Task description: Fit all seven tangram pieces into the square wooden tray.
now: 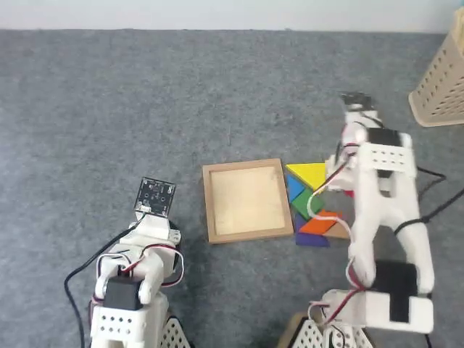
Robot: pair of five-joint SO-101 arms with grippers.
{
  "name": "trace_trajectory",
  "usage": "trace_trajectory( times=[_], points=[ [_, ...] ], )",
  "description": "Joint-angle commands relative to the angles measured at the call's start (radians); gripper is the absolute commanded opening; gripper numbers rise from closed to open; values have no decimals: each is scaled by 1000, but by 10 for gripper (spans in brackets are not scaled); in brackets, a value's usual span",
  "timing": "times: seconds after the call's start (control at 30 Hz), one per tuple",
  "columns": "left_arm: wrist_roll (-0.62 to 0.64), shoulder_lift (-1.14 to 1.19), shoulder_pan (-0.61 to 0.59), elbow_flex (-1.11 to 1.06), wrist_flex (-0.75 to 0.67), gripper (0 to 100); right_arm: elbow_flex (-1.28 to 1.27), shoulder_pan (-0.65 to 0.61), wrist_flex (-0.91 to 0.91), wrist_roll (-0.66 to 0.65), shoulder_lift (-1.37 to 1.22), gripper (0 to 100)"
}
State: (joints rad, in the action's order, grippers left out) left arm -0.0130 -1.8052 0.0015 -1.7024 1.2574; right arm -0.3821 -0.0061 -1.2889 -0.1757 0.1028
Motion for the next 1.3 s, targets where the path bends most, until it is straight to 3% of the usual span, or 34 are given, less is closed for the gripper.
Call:
trace_trajectory(
  times=[0.0,0.17,0.47,0.87,1.27],
  points=[
    [6,-20,-6,18,6,12,12,-134,-25,-17,88,277],
    [6,-20,-6,18,6,12,100,-323,-65,-37,67,277],
    [6,-20,-6,18,6,12,437,-544,-194,-299,-251,277],
    [6,-20,-6,18,6,12,631,-573,-199,-784,-556,278],
    [6,-20,-6,18,6,12,626,-645,-200,-1005,-573,281]
  ],
)
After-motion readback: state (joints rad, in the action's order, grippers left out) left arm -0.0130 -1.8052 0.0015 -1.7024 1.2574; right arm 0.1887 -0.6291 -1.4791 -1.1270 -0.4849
